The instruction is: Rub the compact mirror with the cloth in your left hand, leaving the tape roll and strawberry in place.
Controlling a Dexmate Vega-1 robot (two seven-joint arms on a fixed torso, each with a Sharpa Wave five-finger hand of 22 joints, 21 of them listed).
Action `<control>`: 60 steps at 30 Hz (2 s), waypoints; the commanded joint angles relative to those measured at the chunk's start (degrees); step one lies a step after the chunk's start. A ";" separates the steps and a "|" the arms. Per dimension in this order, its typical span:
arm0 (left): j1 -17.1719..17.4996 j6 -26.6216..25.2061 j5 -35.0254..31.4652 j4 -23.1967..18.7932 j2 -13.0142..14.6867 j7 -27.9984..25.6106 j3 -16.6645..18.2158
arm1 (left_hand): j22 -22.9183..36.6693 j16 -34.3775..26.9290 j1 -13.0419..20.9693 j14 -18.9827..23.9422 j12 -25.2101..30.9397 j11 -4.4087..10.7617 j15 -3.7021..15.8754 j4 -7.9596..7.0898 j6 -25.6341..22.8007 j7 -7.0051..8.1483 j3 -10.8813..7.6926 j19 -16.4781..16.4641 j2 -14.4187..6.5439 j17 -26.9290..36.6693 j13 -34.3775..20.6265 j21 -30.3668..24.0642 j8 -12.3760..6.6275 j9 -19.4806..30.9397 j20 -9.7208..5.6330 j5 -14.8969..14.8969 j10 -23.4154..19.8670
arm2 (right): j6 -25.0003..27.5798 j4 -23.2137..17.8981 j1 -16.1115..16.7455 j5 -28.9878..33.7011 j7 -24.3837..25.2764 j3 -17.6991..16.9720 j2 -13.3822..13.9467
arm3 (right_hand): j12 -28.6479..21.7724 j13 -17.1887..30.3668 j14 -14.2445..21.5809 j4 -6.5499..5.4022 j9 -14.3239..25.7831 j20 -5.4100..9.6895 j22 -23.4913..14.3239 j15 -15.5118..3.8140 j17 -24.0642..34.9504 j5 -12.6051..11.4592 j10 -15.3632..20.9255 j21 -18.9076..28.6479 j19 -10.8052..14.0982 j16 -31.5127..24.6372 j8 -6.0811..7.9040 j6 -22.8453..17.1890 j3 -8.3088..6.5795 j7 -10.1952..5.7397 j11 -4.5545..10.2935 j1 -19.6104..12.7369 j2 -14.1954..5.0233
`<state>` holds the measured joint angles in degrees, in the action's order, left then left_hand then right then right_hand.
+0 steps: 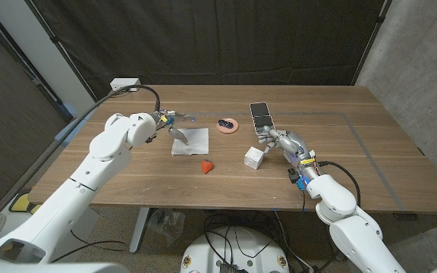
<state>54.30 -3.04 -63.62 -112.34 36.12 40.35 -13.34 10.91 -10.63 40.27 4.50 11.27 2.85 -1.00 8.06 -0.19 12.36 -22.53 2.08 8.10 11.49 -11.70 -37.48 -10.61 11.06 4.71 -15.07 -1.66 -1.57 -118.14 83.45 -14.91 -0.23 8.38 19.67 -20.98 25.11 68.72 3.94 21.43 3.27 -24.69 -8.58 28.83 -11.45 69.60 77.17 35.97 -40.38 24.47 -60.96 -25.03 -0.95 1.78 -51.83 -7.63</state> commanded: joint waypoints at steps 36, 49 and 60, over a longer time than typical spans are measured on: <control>-3.80 6.72 -12.85 8.68 -4.82 -0.32 -4.47 | 0.16 -2.03 3.95 3.73 2.14 2.42 4.33 -0.38 -4.97 -0.60 2.17 -3.64 -1.44 -0.65 0.26 0.19 -2.55 0.16 -2.19 -1.35 -5.02 | 0.91 2.06 -2.52 -0.42 0.16 1.06 -1.16 | 0.61 0.30 -2.96 -0.35 0.84 9.31 2.75 -2.99 1.41 -0.31 3.03 2.57 -0.76 0.88 -1.31 -1.04 0.80 0.03 -2.40 -2.82 -2.09; -2.84 7.56 -12.86 9.74 -4.57 -5.29 -3.88 | 0.34 -4.59 8.34 17.49 4.78 7.13 10.38 -0.52 -20.57 -1.77 2.47 -11.87 -3.87 -0.79 0.49 -2.70 -6.04 -0.16 -4.97 0.29 -20.87 | 1.57 1.75 -2.63 0.08 0.65 1.26 -1.38 | 0.80 0.48 -2.82 -0.41 1.02 9.30 3.80 -3.02 1.80 -0.34 2.95 3.32 -1.02 1.19 -1.77 -1.20 0.92 0.01 -2.10 -3.03 -2.08; -2.24 7.30 -12.88 10.80 -4.52 -7.30 -3.92 | 0.63 -5.96 12.52 31.27 5.00 8.75 13.28 -0.42 -35.58 -4.09 1.11 -19.47 -6.91 -0.81 0.69 -7.23 -9.03 -0.35 -7.49 2.76 -34.28 | 2.52 1.21 -2.74 0.39 0.97 1.13 -1.35 | 0.91 0.52 -2.70 -0.50 1.15 9.30 4.48 -2.97 1.88 -0.33 3.07 3.85 -1.19 1.49 -2.06 -1.33 1.03 -0.01 -2.08 -3.13 -2.10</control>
<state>51.36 4.18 -76.38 -102.38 31.45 36.13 -17.36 11.35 -15.86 51.51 31.79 15.97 11.23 2.81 7.43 -31.20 8.69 -20.39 -15.43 2.59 10.42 -10.91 -43.31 -18.32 10.33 -2.03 -12.82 -32.45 0.16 -116.28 80.91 -14.84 0.48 9.54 18.37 -20.31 25.39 68.85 3.71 22.42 3.46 -20.21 -8.71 30.42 -11.46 69.59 80.57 35.12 -39.17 22.50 -61.62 -24.16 -0.82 1.76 -52.58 -7.93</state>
